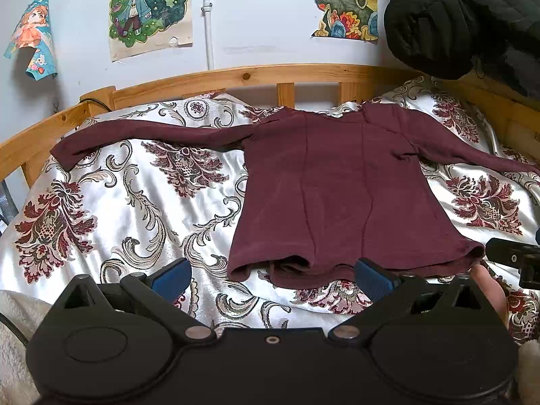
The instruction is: Fold small clothes
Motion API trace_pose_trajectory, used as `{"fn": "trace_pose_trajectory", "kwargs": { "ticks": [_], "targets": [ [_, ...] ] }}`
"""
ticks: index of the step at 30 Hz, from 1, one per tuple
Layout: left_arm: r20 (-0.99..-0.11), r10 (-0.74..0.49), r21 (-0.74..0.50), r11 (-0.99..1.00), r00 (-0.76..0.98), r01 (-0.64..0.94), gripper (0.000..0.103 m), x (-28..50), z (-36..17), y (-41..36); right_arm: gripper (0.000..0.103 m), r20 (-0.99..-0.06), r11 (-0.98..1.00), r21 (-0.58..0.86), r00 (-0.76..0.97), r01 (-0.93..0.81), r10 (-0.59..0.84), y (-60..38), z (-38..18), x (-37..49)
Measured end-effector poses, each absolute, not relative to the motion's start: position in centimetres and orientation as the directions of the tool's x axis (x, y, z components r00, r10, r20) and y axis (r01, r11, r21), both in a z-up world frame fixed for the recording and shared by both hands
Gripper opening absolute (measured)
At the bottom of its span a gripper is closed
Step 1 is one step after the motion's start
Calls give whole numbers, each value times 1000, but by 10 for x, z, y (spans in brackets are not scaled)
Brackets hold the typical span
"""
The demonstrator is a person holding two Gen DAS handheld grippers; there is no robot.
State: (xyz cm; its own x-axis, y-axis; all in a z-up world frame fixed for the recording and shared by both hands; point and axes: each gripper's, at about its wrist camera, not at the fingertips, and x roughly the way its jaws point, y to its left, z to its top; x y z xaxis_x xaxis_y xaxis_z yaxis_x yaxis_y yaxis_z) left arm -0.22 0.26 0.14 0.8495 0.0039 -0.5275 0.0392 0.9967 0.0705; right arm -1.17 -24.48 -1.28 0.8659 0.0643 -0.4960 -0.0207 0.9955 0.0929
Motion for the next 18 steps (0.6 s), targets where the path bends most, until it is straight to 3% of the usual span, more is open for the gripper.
{"fn": "trace_pose_trajectory", "kwargs": {
  "ticks": [18],
  "targets": [
    [-527,5,71,997,850,39,102,-2,1,3,103,-502,995,95,862,-19,64,-246,-14,-11]
  ]
}}
